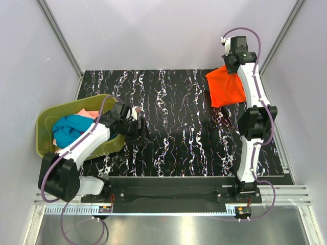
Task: Fold and stack the t-shirts
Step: Neatly place the folded tshirt to the corner
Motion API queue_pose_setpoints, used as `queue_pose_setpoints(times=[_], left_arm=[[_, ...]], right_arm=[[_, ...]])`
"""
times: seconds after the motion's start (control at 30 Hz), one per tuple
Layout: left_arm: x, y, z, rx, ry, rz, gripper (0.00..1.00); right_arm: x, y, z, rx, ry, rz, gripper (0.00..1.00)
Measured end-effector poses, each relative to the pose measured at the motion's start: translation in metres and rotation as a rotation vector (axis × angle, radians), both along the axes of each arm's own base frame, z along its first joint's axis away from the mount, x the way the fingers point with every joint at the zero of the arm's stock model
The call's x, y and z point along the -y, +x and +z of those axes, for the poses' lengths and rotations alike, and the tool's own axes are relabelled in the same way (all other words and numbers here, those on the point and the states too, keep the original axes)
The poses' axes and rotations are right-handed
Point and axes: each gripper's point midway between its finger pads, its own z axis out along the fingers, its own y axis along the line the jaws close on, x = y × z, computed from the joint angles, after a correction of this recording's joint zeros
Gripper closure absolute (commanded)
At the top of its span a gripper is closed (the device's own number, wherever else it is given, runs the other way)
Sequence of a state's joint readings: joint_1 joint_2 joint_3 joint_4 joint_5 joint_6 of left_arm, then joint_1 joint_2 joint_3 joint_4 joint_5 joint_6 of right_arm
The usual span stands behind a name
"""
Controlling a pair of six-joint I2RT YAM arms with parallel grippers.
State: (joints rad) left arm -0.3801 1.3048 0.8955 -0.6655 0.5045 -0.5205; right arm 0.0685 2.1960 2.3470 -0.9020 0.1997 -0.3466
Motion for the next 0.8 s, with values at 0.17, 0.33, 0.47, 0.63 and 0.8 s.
queue_pose_setpoints(times=[0.17, 0.33, 0.47, 0.63, 0.8], left_arm=[[0.003, 0.007, 0.004, 0.01, -0.004, -0.001, 0.25], [0.005, 0.011, 0.003, 0.001, -0.003, -0.002, 0.25], [0.005, 0.011, -0.002, -0.016, 0.001, -0.002, 0.25], [0.006, 0.012, -0.002, -0.019, 0.0, -0.003, 0.25], [0.007, 0.014, -0.001, -0.018, -0.002, 0.0, 0.25]], right_arm=[[0.002, 0.006, 0.021, 0.059, 0.003, -0.001, 1.0], [0.005, 0.014, 0.048, 0.133, 0.002, -0.003, 1.0], [0.013, 0.015, 0.051, 0.14, -0.002, -0.014, 1.0], [0.026, 0.017, 0.043, 0.124, -0.005, -0.034, 1.0], [0.034, 0.022, 0.027, 0.101, -0.004, -0.045, 1.0]])
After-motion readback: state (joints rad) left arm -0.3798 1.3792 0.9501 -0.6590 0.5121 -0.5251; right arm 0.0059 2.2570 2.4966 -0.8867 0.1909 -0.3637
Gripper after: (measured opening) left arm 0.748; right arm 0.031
